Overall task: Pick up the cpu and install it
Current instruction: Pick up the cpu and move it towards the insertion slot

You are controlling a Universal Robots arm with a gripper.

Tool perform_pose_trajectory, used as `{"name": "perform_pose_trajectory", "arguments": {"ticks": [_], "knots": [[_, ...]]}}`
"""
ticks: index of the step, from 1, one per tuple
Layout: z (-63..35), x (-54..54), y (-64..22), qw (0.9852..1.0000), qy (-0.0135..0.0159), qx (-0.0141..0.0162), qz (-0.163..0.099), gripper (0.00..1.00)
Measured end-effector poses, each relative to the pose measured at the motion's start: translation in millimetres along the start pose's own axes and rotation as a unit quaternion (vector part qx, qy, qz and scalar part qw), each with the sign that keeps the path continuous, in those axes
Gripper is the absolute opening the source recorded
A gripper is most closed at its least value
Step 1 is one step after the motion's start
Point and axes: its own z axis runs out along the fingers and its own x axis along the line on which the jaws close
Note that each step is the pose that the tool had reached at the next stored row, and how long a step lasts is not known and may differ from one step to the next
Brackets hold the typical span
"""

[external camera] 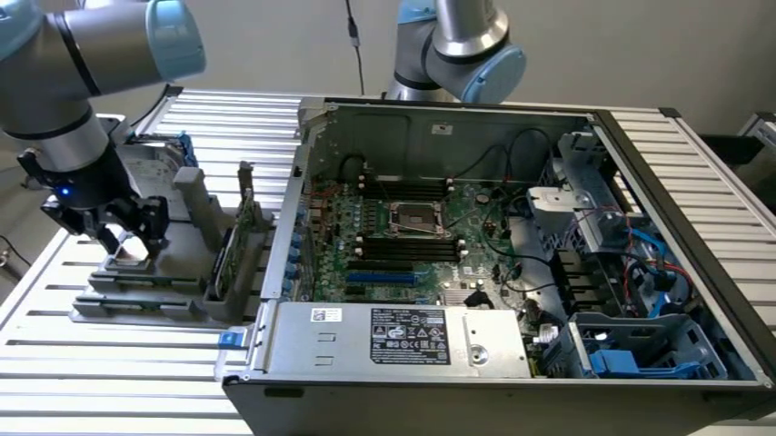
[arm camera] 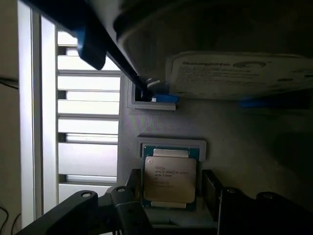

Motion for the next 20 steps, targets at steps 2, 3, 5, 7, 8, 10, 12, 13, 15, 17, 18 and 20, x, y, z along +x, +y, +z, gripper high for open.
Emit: {"name": "perform_pose_trajectory", "arguments": {"ticks": [2,3,5,7,8,10,12,13,15,17,18,20], "knots": [[0.9,0.0,-0.1,1.0000,-0.0001,-0.0001,0.002,0.62],[1.3,0.0,-0.1,1.0000,-0.0001,-0.0001,0.003,0.62],[2.0,0.0,-0.1,1.0000,-0.0001,-0.0002,0.005,0.62],[2.4,-0.1,-0.1,1.0000,-0.0001,-0.0002,0.007,0.62],[2.5,-0.1,-0.1,1.0000,-0.0001,-0.0002,0.007,0.62],[2.7,-0.1,-0.1,1.0000,-0.0002,-0.0003,0.008,0.62],[2.7,0.0,-0.1,1.0000,0.0000,-0.0002,0.008,0.59],[2.7,0.0,-0.1,1.0000,0.0000,-0.0002,0.009,0.54],[2.8,-0.1,-0.1,1.0000,-0.0001,-0.0002,0.009,0.54],[2.9,-0.1,-0.1,1.0000,-0.0002,-0.0003,0.009,0.54],[2.9,-0.1,-0.1,1.0000,-0.0002,-0.0003,0.010,0.54],[2.5,-0.1,-0.1,1.0000,-0.0001,-0.0008,0.010,0.54]]}}
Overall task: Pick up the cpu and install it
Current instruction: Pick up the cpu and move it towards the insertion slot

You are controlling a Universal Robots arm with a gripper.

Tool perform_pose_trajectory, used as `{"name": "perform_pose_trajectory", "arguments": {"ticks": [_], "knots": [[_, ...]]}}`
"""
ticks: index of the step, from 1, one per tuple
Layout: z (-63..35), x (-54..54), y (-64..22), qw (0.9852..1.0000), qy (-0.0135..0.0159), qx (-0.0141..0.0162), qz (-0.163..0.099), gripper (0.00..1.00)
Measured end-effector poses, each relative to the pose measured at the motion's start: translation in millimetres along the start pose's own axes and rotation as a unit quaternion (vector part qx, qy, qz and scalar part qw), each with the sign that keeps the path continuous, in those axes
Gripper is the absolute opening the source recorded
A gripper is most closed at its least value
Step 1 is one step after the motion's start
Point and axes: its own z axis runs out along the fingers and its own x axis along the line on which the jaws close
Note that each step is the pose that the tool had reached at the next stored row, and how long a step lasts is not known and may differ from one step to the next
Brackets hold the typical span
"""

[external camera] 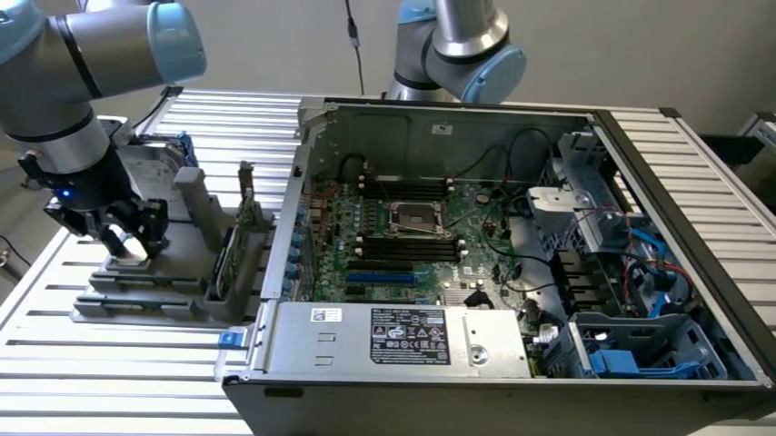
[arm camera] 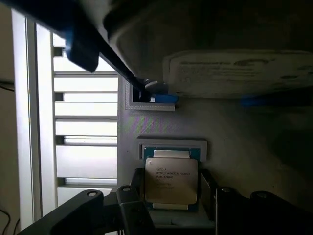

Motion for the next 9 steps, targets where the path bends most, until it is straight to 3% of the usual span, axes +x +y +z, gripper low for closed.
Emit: {"name": "perform_pose_trajectory", "arguments": {"ticks": [4,9], "knots": [[-8.1,0.3,0.2,1.0000,0.0001,-0.0015,0.000,0.54],[-27.7,1.0,0.6,1.0000,0.0003,-0.0021,0.000,0.54]]}}
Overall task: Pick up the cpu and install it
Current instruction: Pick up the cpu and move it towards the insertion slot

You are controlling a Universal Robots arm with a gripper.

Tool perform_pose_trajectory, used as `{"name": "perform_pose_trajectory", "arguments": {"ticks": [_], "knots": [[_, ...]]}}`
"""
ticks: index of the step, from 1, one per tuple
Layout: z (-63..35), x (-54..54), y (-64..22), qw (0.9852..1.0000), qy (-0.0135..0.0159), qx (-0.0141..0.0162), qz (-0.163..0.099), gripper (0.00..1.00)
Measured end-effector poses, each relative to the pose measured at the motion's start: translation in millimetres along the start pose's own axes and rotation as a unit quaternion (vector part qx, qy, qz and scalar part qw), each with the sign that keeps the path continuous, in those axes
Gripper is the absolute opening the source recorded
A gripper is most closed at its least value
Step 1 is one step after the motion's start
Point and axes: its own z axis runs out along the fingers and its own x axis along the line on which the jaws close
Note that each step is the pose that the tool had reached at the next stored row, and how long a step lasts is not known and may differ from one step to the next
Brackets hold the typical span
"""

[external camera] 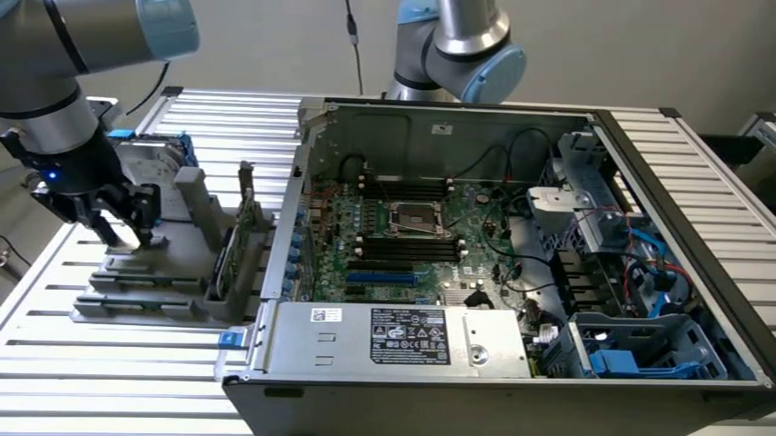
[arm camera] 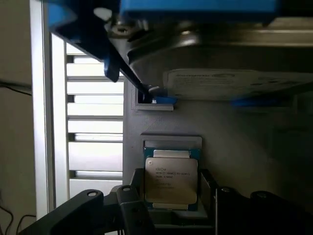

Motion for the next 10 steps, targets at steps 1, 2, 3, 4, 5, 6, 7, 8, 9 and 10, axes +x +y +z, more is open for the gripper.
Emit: {"name": "perform_pose_trajectory", "arguments": {"ticks": [1,2,3,4,5,6,7,8,9,10], "knots": [[-4.4,0.1,0.1,1.0000,0.0000,0.0000,0.000,0.54],[-8.9,0.3,0.3,1.0000,-0.0001,0.0000,0.000,0.54],[-13.7,0.4,0.4,1.0000,0.0000,0.0000,0.000,0.54],[-18.3,0.6,0.6,1.0000,0.0000,0.0000,0.000,0.54],[-22.7,0.7,0.9,1.0000,-0.0001,0.0000,0.000,0.54],[-27.2,0.9,1.2,1.0000,0.0000,0.0000,0.000,0.54],[-31.6,0.9,1.6,1.0000,-0.0001,0.0000,0.000,0.54],[-36.1,0.9,2.1,1.0000,-0.0001,0.0000,0.000,0.54],[-40.7,0.8,2.6,1.0000,0.0000,0.0000,0.000,0.54],[-45.6,0.6,3.2,1.0000,0.0000,0.0000,0.000,0.54]]}}
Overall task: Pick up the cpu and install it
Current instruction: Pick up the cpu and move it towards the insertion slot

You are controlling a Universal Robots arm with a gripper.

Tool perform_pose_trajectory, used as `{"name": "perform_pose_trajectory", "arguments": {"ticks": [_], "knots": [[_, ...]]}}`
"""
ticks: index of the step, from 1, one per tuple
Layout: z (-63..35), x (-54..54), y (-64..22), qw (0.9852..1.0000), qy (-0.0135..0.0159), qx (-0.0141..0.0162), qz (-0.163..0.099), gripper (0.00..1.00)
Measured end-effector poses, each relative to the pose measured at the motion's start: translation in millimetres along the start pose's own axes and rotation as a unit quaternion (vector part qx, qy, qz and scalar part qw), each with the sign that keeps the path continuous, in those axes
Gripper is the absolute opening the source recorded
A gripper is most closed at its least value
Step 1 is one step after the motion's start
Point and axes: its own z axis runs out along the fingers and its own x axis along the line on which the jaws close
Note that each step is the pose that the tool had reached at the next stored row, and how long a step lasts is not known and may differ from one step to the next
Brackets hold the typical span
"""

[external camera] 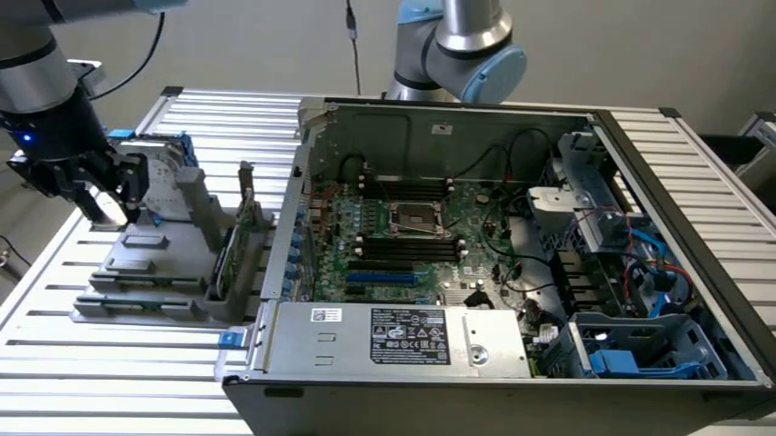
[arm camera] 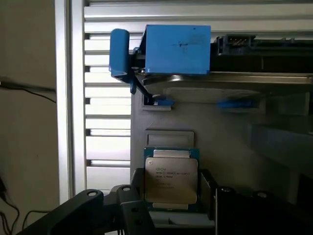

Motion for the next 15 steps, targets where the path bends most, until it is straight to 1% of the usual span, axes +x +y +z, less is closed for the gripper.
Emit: {"name": "perform_pose_trajectory", "arguments": {"ticks": [6,8,12,15], "knots": [[-27.2,-2.0,3.4,1.0000,-0.0001,0.0000,0.000,0.54],[-36.3,-4.3,4.6,1.0000,0.0000,0.0000,0.000,0.54],[-54.8,-14.2,7.5,1.0000,0.0000,0.0000,0.000,0.54],[-68.6,-23.9,9.6,1.0000,-0.0001,0.0000,0.000,0.54]]}}
